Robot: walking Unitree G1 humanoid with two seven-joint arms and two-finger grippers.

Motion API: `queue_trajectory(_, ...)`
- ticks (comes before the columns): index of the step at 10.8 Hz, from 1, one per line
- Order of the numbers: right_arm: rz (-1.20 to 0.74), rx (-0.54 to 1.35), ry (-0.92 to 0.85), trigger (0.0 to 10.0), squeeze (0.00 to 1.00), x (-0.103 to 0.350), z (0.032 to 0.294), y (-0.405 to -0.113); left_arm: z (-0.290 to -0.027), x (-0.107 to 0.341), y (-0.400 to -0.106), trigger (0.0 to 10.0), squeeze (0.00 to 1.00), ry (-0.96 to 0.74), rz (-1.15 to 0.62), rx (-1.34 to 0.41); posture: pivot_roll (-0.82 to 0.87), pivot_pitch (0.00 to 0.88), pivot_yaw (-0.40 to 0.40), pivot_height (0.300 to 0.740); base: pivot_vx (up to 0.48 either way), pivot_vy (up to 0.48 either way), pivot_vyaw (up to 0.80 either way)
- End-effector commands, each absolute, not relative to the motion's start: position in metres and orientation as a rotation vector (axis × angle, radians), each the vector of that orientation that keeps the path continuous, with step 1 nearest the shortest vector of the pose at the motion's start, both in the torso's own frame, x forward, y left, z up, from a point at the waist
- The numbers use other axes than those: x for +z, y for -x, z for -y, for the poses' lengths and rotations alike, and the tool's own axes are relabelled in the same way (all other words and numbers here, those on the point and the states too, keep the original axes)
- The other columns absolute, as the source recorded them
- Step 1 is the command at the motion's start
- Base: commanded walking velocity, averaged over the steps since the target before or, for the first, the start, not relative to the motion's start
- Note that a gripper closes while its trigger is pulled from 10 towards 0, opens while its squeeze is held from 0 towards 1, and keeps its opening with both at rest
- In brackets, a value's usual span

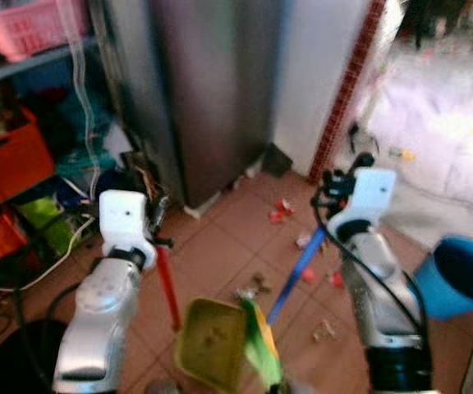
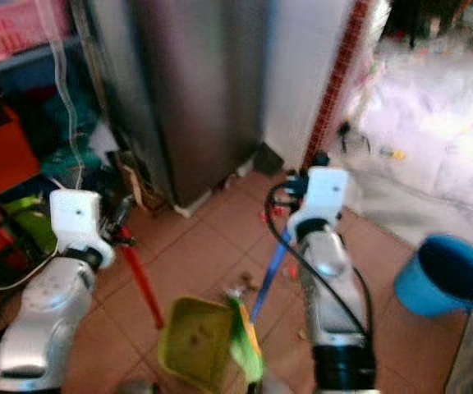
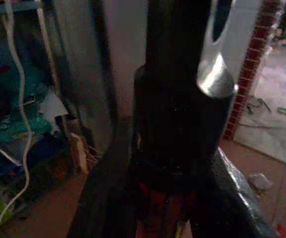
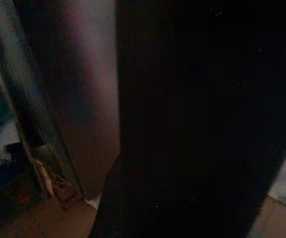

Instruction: Sweep floor

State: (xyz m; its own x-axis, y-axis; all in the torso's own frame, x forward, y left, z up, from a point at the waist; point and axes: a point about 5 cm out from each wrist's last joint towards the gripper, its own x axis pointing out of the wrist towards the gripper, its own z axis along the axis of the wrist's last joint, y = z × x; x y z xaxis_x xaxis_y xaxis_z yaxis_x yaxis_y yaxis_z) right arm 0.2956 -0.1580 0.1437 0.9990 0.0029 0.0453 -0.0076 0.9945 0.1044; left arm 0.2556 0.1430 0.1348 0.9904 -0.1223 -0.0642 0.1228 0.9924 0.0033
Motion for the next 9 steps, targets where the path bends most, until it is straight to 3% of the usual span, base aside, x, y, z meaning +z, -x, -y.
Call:
queue_trajectory(1,0.091,0.025,-0.159,10.0,0.00,0.158,0.154,-0.298,-0.141,0.146,-0.256,10.0,0.00,0.019,-0.005,-0.135,-0.02,0.038,0.012,0.740,0.000,0.000,0.00)
queue_trajectory(5,0.261,0.059,-0.333,10.0,0.00,0.224,0.151,-0.320,-0.142,0.148,-0.258,10.0,0.00,0.054,0.008,-0.101,-0.02,0.034,0.015,0.740,0.000,0.000,0.00)
queue_trajectory(9,0.326,0.005,-0.125,10.0,0.00,0.234,0.167,-0.323,-0.144,0.148,-0.258,10.0,0.00,0.032,0.014,-0.093,-0.02,0.028,0.013,0.740,0.000,0.000,0.00)
